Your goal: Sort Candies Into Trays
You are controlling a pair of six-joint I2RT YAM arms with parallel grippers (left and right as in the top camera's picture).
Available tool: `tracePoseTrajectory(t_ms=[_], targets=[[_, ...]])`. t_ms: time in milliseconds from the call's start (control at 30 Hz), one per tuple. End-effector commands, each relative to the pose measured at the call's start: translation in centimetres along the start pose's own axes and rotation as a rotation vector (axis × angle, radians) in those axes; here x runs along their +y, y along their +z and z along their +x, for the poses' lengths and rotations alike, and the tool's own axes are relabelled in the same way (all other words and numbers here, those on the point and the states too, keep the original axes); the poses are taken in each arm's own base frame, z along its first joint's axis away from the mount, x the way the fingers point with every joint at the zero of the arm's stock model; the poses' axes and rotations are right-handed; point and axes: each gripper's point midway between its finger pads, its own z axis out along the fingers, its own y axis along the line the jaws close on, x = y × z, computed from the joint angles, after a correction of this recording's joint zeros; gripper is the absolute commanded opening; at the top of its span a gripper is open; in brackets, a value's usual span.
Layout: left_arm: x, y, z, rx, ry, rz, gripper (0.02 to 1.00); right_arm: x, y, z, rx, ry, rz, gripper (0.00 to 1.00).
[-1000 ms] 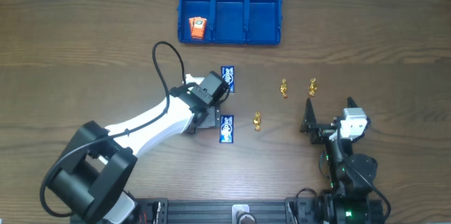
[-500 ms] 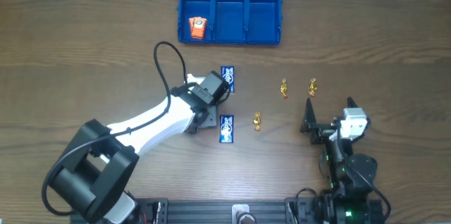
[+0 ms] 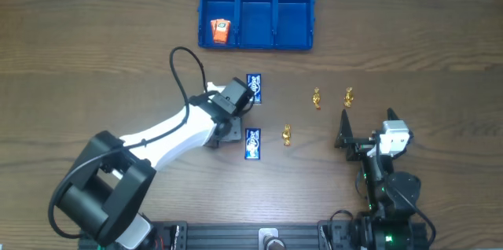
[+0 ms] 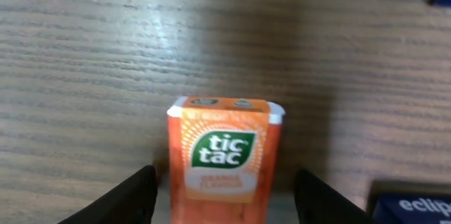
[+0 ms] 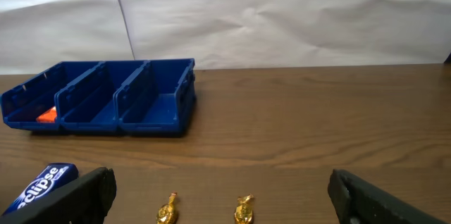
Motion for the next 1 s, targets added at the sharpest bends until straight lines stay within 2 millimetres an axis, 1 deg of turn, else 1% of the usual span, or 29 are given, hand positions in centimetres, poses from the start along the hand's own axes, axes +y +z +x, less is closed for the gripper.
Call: tracePoseTrajectory(t_ms=[33,267,367,533,600,633,667,733,767,833,867,933,967,1000], targets=[[-0.2,0.2,-0.3,0.013,-0.024,0.014,0.564,-0.1,0.0,0.1,0.004,-0.011,0.001,0.998],[-0.2,0.2,-0.3,0.01,-0.023,0.015,0.43,-0.1,0.0,0.1,0.004,-0.011,0.001,0.998],[-0.2,0.2,-0.3,0.01,-0.023,0.015,0.358,-0.1,0.0,0.1,0.004,-0.011,0.001,0.998],[-0.7,-0.1,-1.0,-0.018,-0.027,0.039,0.327,-0.1,0.0,0.1,0.004,-0.011,0.001,0.998],[-1.2,-1.1,-2.0,-0.059,-0.033,0.063,0.323,-0.1,0.0,0.1,0.004,-0.011,0.001,0.998],[-1.4,-2.0,-2.8,-0.095,-0.037,0.072,0.321,-0.1,0.0,0.1,0.004,-0.011,0.001,0.998],[-1.6,-3.6,-4.2,-0.156,-0.046,0.084,0.321,-0.1,0.0,0.1,0.004,-0.011,0.001,0.998],[-1.8,-7.5,-7.3,-0.298,-0.058,0.095,0.316,-0.1,0.0,0.1,0.004,-0.011,0.001,0.998],[-1.9,-9.2,-8.5,-0.354,-0.059,0.099,0.31,-0.1,0.0,0.1,0.004,-0.011,0.001,0.998],[-1.9,-13.5,-11.4,-0.49,-0.047,0.091,0.308,-0.1,0.0,0.1,0.004,-0.011,0.001,0.998],[-1.9,-16.0,-13.4,-0.568,-0.035,0.081,0.308,-0.1,0.0,0.1,0.004,-0.011,0.001,0.998],[-1.9,-19.1,-16.0,-0.656,-0.022,0.069,0.314,-0.1,0.0,0.1,0.004,-0.011,0.001,0.998],[-1.9,-21.1,-17.8,-0.706,-0.018,0.067,0.314,-0.1,0.0,0.1,0.004,-0.011,0.001,0.996],[-1.8,-22.1,-18.7,-0.729,-0.017,0.069,0.316,-0.1,0.0,0.1,0.004,-0.011,0.001,0.998]])
